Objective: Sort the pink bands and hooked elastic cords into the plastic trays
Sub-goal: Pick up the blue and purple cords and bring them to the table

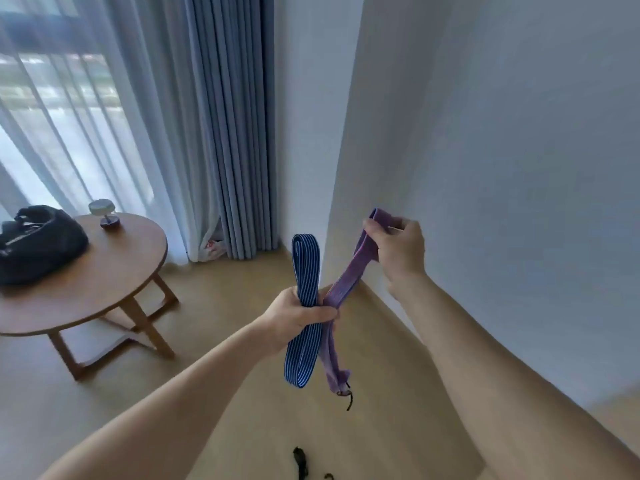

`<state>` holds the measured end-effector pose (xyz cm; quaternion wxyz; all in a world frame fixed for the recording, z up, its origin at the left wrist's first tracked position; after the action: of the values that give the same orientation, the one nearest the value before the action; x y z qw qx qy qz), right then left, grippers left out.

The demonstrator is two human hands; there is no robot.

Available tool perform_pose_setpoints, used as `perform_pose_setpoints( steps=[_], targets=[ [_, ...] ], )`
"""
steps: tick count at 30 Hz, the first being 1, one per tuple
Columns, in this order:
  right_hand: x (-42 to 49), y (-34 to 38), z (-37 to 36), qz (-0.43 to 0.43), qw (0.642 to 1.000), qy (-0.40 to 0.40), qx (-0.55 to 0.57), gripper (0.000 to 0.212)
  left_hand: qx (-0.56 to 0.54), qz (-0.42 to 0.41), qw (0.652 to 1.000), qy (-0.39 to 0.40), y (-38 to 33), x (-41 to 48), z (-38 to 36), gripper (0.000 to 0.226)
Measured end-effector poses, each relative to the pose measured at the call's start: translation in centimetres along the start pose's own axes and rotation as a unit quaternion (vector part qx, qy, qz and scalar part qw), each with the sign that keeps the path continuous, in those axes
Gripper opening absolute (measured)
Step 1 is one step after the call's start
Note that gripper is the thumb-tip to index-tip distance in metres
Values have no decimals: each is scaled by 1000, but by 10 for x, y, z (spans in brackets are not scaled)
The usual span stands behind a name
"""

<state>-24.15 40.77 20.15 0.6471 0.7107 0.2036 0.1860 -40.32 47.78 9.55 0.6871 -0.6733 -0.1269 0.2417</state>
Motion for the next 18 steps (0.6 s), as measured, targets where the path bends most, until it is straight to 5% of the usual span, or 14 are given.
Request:
perform_pose_setpoints(
  steps=[4,12,18],
  targets=[
    [-38,-41,61,-100,991,-6,-85,59,-39,24,999,19,-24,4,-36,13],
    [-113,-66,127,-139,978,138,-72,21,-93,59,993,30,-64,13,-146,9],
    [-147,-46,247,-101,988,80,-82,15,104,-8,989,109,-84,3,-259,12]
  ],
)
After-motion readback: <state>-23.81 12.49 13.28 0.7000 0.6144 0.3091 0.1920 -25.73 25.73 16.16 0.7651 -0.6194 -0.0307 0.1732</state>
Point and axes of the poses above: each hand's wrist, its own x-axis towards the middle knuckle, its own z-axis out of the back of the hand, y = z × x, the point moved 9 cm from there along x, towards the middle knuckle, and after that the axes turned 7 degrees about x, right-handed, at the moved point
